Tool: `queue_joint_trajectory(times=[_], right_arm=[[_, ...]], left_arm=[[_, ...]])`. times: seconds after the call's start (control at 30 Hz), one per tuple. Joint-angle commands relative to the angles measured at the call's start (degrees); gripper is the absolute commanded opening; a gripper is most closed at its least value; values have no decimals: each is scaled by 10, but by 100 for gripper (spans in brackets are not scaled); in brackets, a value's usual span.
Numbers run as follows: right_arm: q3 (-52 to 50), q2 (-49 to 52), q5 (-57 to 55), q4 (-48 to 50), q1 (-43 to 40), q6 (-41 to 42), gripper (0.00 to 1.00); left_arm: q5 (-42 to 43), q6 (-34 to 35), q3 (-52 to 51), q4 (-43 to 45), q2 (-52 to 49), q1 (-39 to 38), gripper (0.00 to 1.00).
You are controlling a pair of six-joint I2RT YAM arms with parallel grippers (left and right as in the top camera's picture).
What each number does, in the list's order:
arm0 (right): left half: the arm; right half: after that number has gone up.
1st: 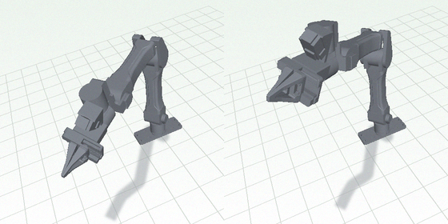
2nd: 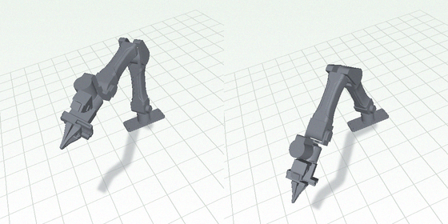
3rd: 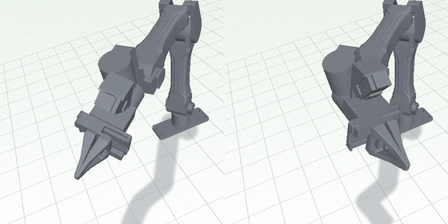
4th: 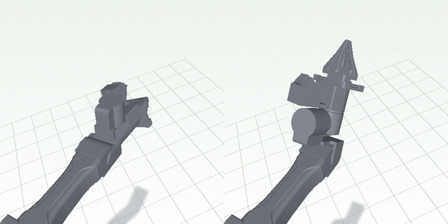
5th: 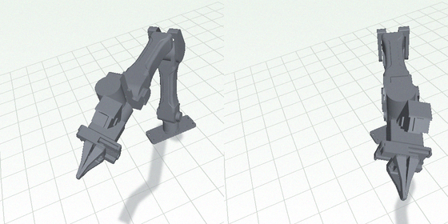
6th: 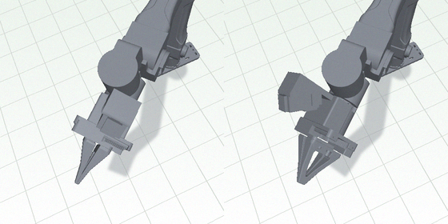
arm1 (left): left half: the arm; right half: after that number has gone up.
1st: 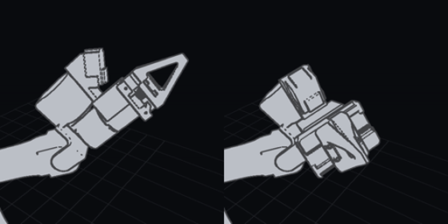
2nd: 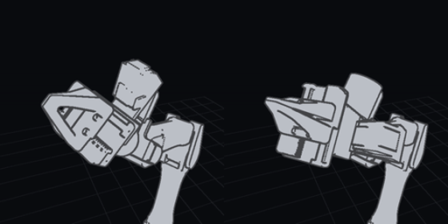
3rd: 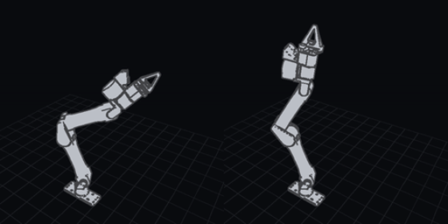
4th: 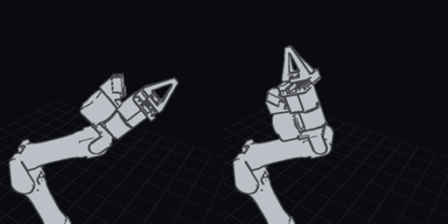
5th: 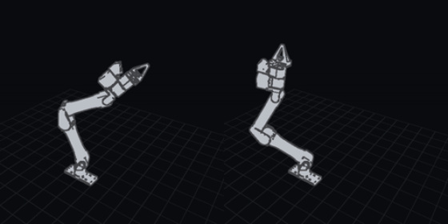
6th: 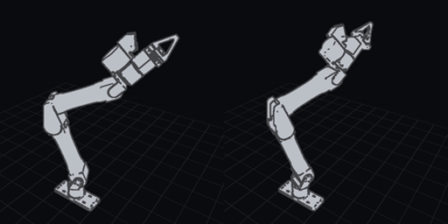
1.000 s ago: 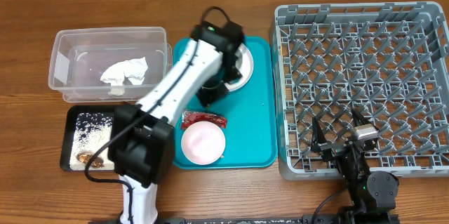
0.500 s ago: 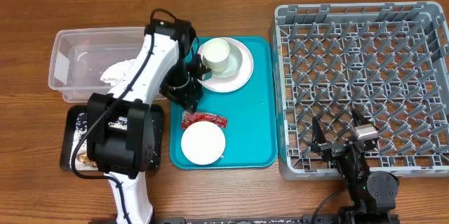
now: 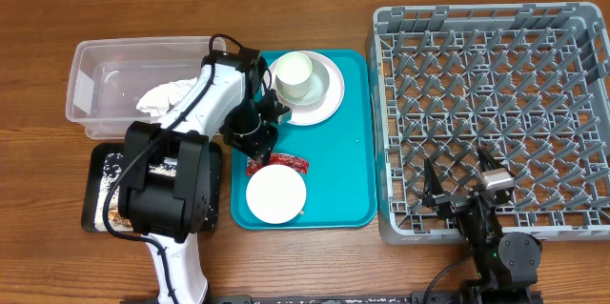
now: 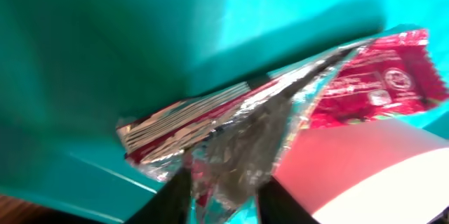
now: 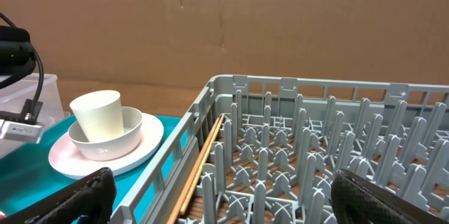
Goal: Sort waste into correct bins and load items into the dishwasher
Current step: 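Carry the red wrapper left into the clear bin and release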
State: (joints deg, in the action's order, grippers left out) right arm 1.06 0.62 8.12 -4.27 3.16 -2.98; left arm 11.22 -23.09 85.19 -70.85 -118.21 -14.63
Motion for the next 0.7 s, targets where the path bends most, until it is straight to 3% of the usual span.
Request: queue_joint_trajectory(times=[0.0,0.07,0.33,0.53,0.67], right_arm=[[-6,-5,-2,3,4,2,100],[-6,-5,-2,3,4,2,100],[-6,-5,-2,3,4,2,100],[-6,-5,-2,3,4,2,100],[-6,-5,-2,3,4,2,100]], left_arm=[[24,-11,-3,1,2,-4,19],[23,-11,-3,0,2,-4,4],[64,-2,27,-31,2,-3,4],[80,11,164,-108,3,-3,4],[40,46,274,-144,3,4,4]])
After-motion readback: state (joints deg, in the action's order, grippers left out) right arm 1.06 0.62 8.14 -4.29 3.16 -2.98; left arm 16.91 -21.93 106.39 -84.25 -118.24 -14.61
